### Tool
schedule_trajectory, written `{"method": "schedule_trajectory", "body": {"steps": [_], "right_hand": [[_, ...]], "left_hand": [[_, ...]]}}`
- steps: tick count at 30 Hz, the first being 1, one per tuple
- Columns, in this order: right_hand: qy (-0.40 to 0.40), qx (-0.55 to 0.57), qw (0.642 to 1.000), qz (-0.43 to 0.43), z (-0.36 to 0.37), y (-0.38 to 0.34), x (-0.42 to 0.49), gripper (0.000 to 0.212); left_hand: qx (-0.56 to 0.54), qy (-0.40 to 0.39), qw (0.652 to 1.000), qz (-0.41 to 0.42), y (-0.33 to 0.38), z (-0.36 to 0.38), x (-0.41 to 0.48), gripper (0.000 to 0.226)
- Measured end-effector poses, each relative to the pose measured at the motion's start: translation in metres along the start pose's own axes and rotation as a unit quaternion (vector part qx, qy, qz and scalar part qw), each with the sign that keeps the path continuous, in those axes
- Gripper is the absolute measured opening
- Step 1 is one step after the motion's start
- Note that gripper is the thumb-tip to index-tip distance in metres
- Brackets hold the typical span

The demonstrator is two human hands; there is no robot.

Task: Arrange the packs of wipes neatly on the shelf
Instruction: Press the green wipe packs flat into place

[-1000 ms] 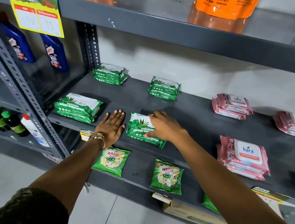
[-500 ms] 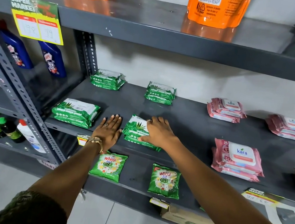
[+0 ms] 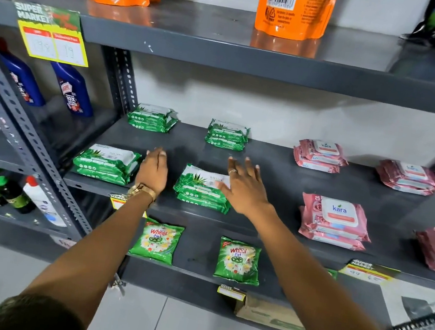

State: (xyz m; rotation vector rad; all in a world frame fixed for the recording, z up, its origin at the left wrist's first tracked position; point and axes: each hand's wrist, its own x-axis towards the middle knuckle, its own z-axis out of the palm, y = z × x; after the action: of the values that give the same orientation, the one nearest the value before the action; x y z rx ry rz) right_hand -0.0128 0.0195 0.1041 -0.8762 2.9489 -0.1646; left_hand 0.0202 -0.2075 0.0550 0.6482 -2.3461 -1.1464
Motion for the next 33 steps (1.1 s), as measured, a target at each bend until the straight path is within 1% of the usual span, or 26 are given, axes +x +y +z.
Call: {"method": "schedule_trajectory", "body": {"steps": [1,2,3,5,7,9,12,14,17,20,25,33], "right_hand": [[0.025,0.001,1.0,0.015,-0.001,0.007,-0.008,0.073],[0.046,0.007,0.998,0.034,-0.002,0.015,-0.016,0.069],[0.062,0.017,0.996,0.054,-0.002,0.023,-0.023,0.067],[0.077,0.028,0.992,0.1,-0.005,0.045,-0.037,0.066],[0.076,0.022,0.986,0.145,-0.009,0.072,-0.049,0.067],[0.069,0.021,0.979,0.189,-0.014,0.1,-0.056,0.068],[0.047,0.019,0.969,0.242,-0.019,0.14,-0.064,0.069],[0.013,0.013,0.964,0.265,-0.016,0.16,-0.067,0.069],[-0.014,0.025,0.958,0.285,-0.004,0.174,-0.071,0.071],[0.013,0.018,0.957,0.288,0.008,0.177,-0.073,0.07],[0.045,0.016,0.955,0.293,0.019,0.178,-0.071,0.067],[0.087,0.0,0.952,0.293,0.025,0.174,-0.07,0.065]], "left_hand": [[-0.011,0.009,0.999,0.03,0.014,0.0,-0.009,0.044],[0.001,-0.014,0.997,0.072,0.027,0.001,-0.02,0.047],[0.028,-0.055,0.991,0.118,0.034,0.004,-0.029,0.05],[0.114,-0.126,0.963,0.208,0.045,0.016,-0.048,0.054],[0.188,-0.148,0.933,0.269,0.05,0.031,-0.058,0.056],[0.233,-0.169,0.92,0.265,0.055,0.044,-0.06,0.055],[0.297,-0.229,0.901,0.217,0.055,0.058,-0.055,0.055],[0.333,-0.231,0.887,0.222,0.052,0.063,-0.054,0.058],[0.349,-0.205,0.882,0.241,0.046,0.068,-0.055,0.068],[0.339,-0.169,0.889,0.258,0.039,0.072,-0.06,0.076],[0.322,-0.145,0.897,0.265,0.031,0.076,-0.061,0.072],[0.333,-0.137,0.892,0.273,0.033,0.075,-0.065,0.069]]}}
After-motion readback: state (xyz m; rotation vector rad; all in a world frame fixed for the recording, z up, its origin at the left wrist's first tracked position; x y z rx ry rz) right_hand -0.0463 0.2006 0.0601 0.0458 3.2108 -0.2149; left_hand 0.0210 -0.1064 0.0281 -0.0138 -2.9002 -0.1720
